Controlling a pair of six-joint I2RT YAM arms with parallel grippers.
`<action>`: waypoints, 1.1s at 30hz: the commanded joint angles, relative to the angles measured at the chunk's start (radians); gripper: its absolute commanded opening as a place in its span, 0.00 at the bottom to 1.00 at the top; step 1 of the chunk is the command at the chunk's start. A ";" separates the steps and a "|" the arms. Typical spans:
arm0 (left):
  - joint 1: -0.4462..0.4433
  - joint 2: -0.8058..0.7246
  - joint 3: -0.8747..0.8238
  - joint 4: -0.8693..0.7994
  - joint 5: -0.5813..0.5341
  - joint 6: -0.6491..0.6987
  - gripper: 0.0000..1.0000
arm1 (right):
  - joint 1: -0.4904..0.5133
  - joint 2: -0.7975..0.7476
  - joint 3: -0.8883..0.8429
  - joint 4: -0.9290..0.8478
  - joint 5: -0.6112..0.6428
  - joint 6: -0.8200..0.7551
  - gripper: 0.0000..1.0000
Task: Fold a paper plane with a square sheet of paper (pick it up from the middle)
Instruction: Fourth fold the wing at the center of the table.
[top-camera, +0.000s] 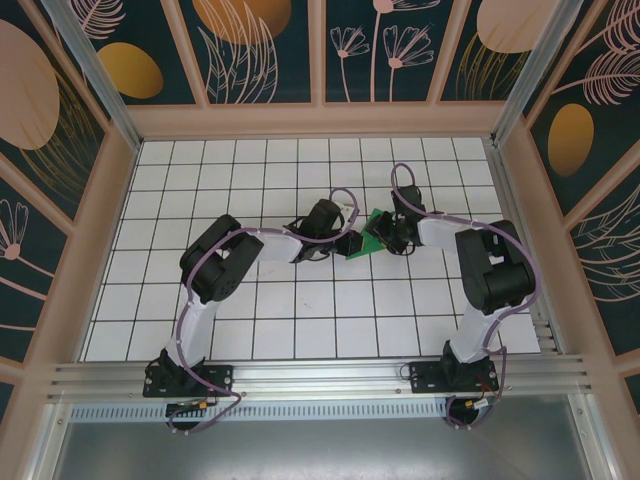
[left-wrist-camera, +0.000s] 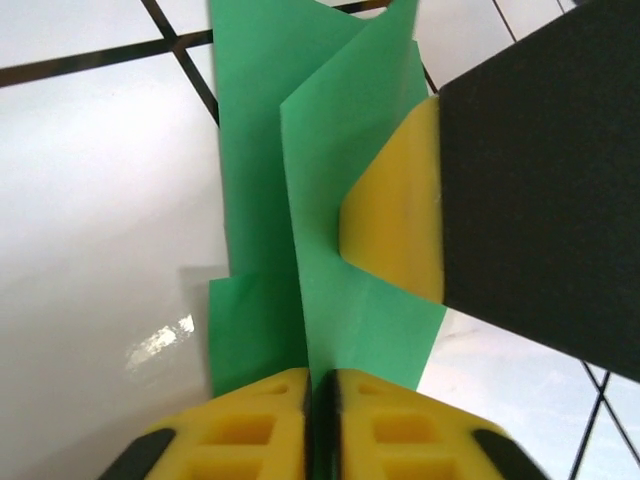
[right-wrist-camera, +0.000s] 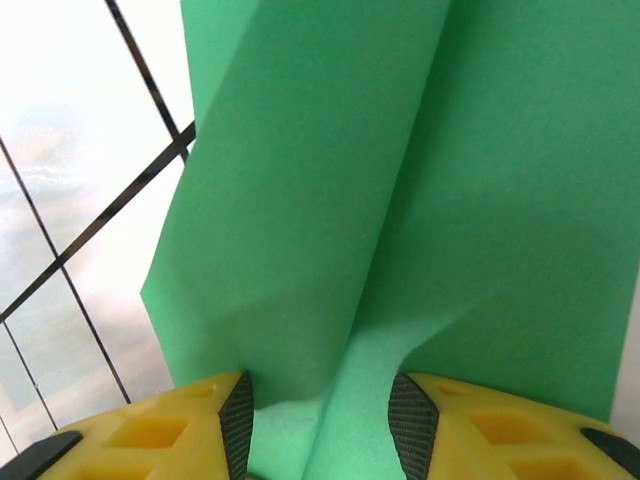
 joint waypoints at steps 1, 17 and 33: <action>-0.002 0.039 0.014 -0.032 -0.008 0.022 0.08 | -0.016 0.023 -0.067 -0.050 0.006 -0.068 0.48; 0.014 0.025 -0.012 0.120 0.258 -0.262 0.01 | -0.108 -0.056 -0.047 -0.052 -0.093 -0.288 0.50; 0.014 0.077 0.007 0.108 0.256 -0.316 0.04 | -0.112 -0.009 -0.009 -0.126 0.004 -0.295 0.45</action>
